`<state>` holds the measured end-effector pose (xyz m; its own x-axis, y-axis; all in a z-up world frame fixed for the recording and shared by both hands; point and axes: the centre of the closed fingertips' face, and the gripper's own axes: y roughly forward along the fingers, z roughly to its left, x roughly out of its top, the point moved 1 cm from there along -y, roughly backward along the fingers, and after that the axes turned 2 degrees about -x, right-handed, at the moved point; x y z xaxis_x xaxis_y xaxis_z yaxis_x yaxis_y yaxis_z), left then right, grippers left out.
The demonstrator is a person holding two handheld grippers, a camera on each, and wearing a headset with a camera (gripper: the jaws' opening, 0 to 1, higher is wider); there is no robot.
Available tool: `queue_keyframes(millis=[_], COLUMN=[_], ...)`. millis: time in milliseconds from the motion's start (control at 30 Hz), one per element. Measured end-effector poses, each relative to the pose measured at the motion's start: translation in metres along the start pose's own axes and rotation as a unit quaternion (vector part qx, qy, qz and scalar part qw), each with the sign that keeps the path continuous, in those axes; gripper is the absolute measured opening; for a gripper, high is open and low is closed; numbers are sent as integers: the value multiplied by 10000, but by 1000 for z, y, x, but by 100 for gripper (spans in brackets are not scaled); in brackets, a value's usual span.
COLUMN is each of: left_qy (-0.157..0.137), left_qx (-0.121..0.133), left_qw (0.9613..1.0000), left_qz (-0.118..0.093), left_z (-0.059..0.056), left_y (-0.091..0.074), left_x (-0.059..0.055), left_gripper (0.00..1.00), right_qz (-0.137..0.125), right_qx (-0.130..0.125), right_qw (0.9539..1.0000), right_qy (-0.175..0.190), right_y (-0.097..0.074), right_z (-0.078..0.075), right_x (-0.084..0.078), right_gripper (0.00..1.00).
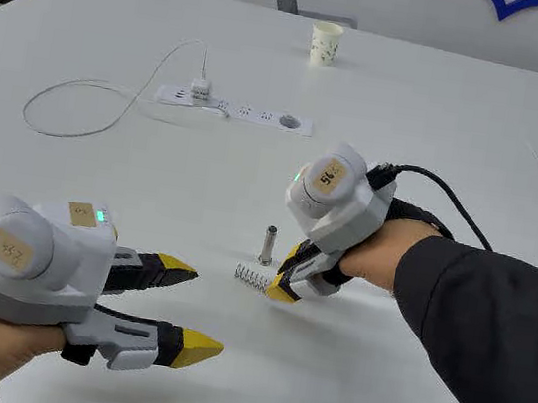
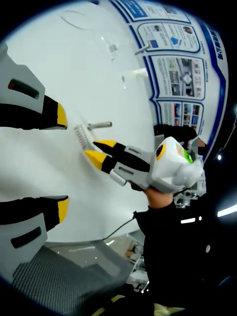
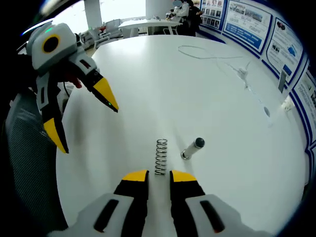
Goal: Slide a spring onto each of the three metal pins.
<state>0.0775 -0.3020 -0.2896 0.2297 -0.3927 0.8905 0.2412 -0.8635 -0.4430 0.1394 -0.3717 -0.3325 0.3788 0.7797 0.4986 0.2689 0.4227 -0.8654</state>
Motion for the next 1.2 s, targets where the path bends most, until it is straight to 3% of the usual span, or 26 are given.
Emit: queue_keyframes(millis=[700,1200], left_qy=[-27,-4], left_qx=[42,-1], left_qw=[10000,10000], left_qz=[35,-9], left_z=[4,0], left_y=[-3,0], left_x=[-3,2], left_gripper=[54,53], right_qz=[98,-134], right_qx=[65,132], right_qw=[9999,9998], right_qy=[100,-54], right_y=[12,-17], right_z=[2,16], right_x=[-7,-11], right_gripper=[12,11])
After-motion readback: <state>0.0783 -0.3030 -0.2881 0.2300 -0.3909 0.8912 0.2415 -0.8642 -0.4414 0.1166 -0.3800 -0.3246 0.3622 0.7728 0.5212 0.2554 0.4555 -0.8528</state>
